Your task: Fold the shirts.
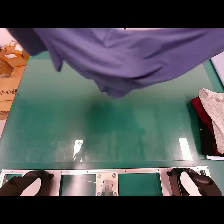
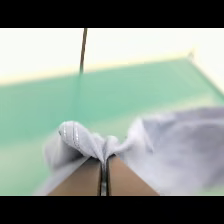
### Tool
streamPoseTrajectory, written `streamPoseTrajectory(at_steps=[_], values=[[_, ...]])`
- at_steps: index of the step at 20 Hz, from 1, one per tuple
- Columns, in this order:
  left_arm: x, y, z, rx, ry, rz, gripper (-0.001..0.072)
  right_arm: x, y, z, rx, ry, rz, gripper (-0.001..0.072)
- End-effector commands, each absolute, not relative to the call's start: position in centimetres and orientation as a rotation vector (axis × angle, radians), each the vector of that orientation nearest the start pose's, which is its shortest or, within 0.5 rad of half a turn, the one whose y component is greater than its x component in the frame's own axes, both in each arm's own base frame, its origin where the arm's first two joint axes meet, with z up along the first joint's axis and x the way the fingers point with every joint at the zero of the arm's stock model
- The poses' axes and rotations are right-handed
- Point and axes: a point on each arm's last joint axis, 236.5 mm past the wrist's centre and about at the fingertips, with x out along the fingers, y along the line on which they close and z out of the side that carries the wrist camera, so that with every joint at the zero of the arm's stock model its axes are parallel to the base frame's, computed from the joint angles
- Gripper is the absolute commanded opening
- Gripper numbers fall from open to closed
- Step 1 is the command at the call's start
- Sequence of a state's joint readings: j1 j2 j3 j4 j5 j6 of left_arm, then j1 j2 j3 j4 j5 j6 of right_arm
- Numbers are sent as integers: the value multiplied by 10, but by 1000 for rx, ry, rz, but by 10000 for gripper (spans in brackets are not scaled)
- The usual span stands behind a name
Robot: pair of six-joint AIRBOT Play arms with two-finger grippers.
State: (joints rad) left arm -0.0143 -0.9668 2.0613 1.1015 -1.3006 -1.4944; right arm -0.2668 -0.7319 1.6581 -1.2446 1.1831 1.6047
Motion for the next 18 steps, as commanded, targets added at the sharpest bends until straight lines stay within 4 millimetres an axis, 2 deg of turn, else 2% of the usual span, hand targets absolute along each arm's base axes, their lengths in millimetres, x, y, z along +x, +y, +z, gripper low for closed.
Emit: streamPoseTrajectory(at_steps=[1,3,4,6,7,9,11,13,15,17,18], values=[[235,-104,535,-43,6,-454,22,221,-6,498,155,-10,-43,17],[245,-100,518,-22,53,-434,22,223,-7,495,157,0,-44,17],[256,-99,505,-28,94,-429,22,232,-9,484,165,29,-46,18],[280,-99,468,-46,195,-427,22,260,-14,447,195,132,-44,18],[295,-100,443,-58,266,-427,22,279,-16,419,221,205,-37,18],[319,-104,384,-99,418,-438,22,320,-17,343,290,388,-12,18],[335,-114,315,-168,578,-470,22,360,-18,257,373,537,4,18],[348,-124,241,-253,703,-494,22,396,-10,172,455,648,39,18],[356,-128,165,-376,798,-464,22,418,0,100,506,759,54,19],[355,-119,86,-470,874,-369,22,435,9,33,533,889,44,19],[350,-113,56,-490,902,-323,22,441,12,6,540,938,36,19]])
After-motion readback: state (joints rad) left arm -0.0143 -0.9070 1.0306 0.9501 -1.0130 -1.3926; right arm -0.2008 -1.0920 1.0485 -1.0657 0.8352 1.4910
